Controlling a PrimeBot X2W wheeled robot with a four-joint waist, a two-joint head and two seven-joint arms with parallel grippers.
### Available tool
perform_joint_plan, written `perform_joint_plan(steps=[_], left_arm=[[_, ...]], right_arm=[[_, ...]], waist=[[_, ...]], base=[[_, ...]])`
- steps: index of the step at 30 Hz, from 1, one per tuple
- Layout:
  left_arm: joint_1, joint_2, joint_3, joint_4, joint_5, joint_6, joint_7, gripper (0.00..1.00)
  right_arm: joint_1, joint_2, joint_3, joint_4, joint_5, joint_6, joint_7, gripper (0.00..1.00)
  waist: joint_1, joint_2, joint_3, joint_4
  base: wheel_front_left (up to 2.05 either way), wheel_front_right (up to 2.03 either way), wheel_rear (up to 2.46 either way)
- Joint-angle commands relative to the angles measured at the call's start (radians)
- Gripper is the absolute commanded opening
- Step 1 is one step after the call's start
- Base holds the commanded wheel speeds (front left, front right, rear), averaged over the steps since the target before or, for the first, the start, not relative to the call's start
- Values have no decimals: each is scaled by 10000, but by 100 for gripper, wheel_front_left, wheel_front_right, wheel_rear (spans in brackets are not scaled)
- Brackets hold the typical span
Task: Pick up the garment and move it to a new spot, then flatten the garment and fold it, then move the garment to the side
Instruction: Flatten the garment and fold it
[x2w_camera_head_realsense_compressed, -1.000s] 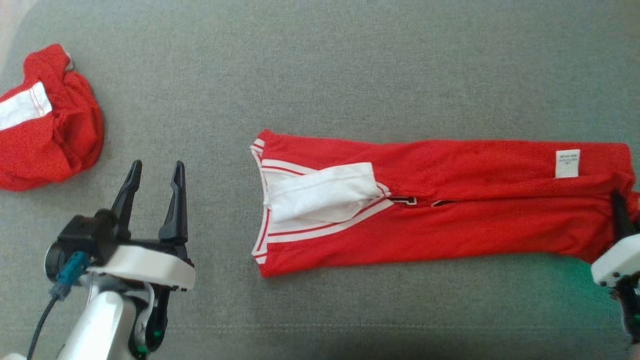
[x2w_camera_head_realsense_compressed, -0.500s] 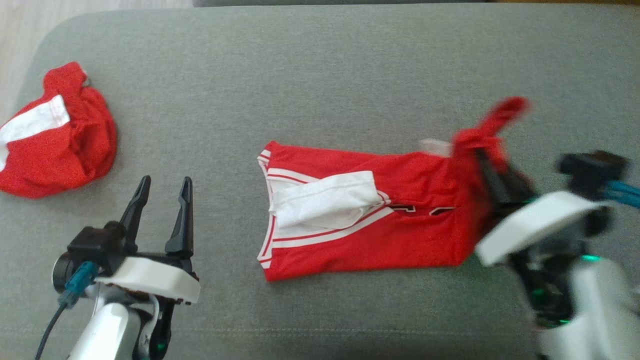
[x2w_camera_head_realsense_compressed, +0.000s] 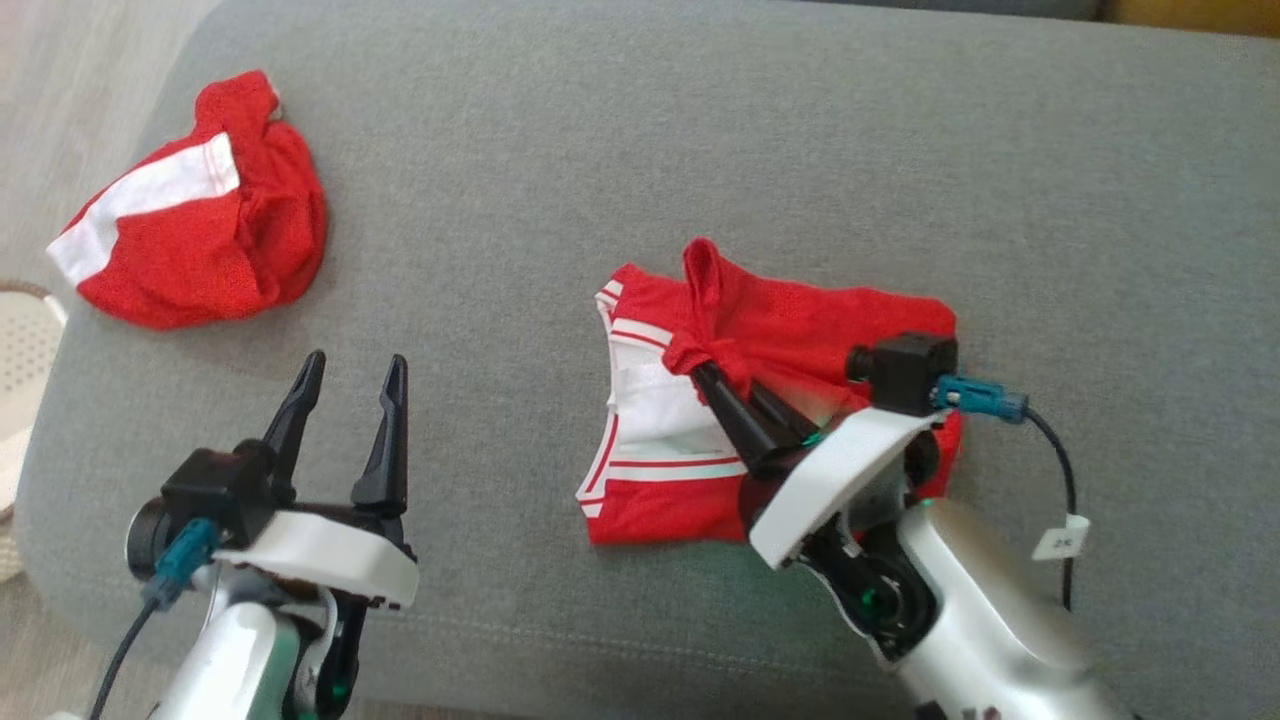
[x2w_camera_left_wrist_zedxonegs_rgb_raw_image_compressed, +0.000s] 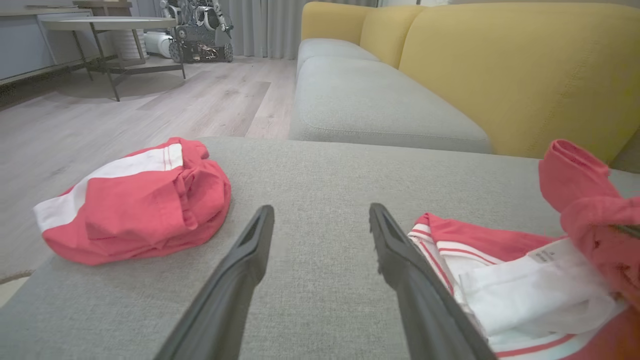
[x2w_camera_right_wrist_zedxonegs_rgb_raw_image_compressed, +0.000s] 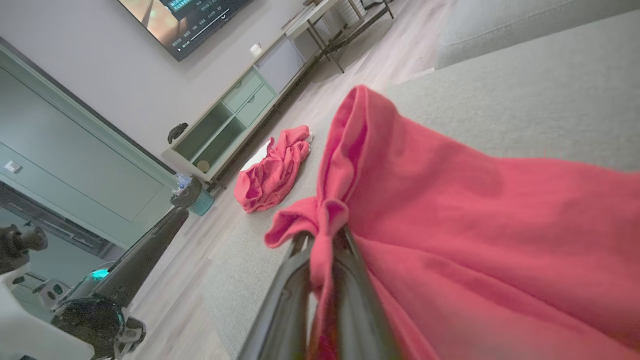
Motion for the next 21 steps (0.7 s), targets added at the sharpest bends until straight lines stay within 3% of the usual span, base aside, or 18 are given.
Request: perform_joint_plan(steps=[1,4,5,6,16,21], left_arm=[[-578,138,363,-232,47,-40,-115,100],[-631,127,377,-193,48,-51,-152,100],[-650,123,378,-173,51,-56,-162,100],[-669,120,382,-152,53,-57,-171,100],[-691,139,418,-94,126,1,-232,100],[-581,183,454,-81,126,66,-245,100]], right_arm=[[-611,120,436,130,287,-7,-455,0],[-1058,120,854,889,632,-7,-931,0],[-1200,120,949,1090,727,-7,-1114,47],[-1316,120,1070,1242,899,-7,-1249,100],[-2222,121,1632,1520,1192,-7,-2320,100],[-2360,121,952,1209,583,-7,-2774,100]], waist=[[0,0,151,125],[0,0,288,163],[0,0,326,169],[0,0,358,165],[0,0,347,-98],[0,0,169,-291]], base=[[0,0,0],[0,0,0],[0,0,0],[0,0,0],[0,0,0],[0,0,0]])
